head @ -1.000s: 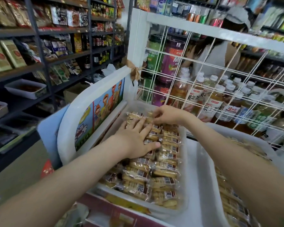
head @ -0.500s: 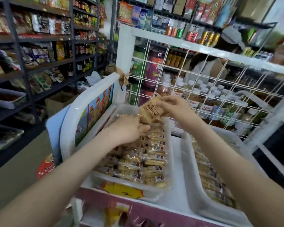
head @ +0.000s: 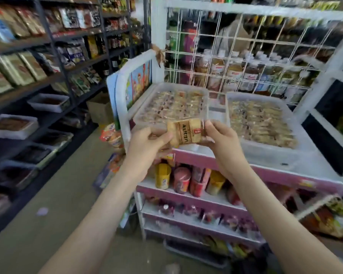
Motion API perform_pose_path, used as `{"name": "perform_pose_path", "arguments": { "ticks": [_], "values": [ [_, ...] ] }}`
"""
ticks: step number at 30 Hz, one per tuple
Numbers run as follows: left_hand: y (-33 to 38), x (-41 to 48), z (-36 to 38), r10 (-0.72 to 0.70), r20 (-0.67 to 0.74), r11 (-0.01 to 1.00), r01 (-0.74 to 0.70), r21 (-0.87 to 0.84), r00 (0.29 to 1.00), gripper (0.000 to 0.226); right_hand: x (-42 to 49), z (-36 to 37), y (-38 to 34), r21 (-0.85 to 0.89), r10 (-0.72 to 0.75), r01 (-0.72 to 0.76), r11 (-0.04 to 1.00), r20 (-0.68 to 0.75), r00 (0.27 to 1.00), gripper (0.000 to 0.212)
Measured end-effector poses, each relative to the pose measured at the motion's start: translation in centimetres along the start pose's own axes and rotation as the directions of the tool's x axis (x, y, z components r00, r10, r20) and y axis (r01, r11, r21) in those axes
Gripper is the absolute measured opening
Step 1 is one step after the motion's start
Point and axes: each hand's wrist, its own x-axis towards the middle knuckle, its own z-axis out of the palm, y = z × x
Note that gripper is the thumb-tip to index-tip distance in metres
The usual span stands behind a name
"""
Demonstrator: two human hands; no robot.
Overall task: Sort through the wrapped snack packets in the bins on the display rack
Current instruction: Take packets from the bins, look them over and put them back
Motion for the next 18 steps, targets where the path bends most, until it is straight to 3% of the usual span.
{"name": "perform_pose_path", "arguments": {
  "ticks": [4, 6, 9, 12, 15, 18],
  "values": [
    [-3.7, -4.8, -0.7, -0.085, 0.029, 0.989, 0.081, 0.120, 0.996, 0.008, -5.9, 0.5, 3.6, -0.053, 0.029, -0.042, 0.998, -0.228, 0.973, 0.024],
    [-5.1, -6.2, -1.1, -0.101, 0.051, 0.979, 0.090, 0.184, 0.994, 0.008, -8.1, 0.4, 4.5, -0.108, 0.036, -0.068, 0.992, -0.272, 0.962, 0.027],
    [-5.9, -7.2, -2.2, -0.186, 0.115, 0.969, 0.163, 0.184, 0.976, 0.011, -10.4, 0.3, 5.1, -0.088, 0.061, -0.091, 0.992, -0.290, 0.955, 0.023],
    [-6.2, -8.1, -3.1, -0.266, 0.217, 0.964, 0.259, 0.061, 0.939, 0.007, -11.8, 1.0, 5.3, -0.062, 0.064, -0.085, 0.994, -0.289, 0.955, 0.021],
    [-6.5, -8.9, -4.4, -0.299, 0.219, 0.949, 0.314, -0.038, 0.929, 0.008, -12.7, 2.2, 6.2, 0.019, 0.107, -0.106, 0.994, -0.281, 0.954, 0.022],
    [-7.4, -9.2, -5.9, -0.297, 0.236, 0.951, 0.309, -0.015, 0.925, 0.011, -13.7, 3.4, 7.3, 0.043, 0.134, -0.127, 0.991, -0.260, 0.956, 0.021]
  ]
}}
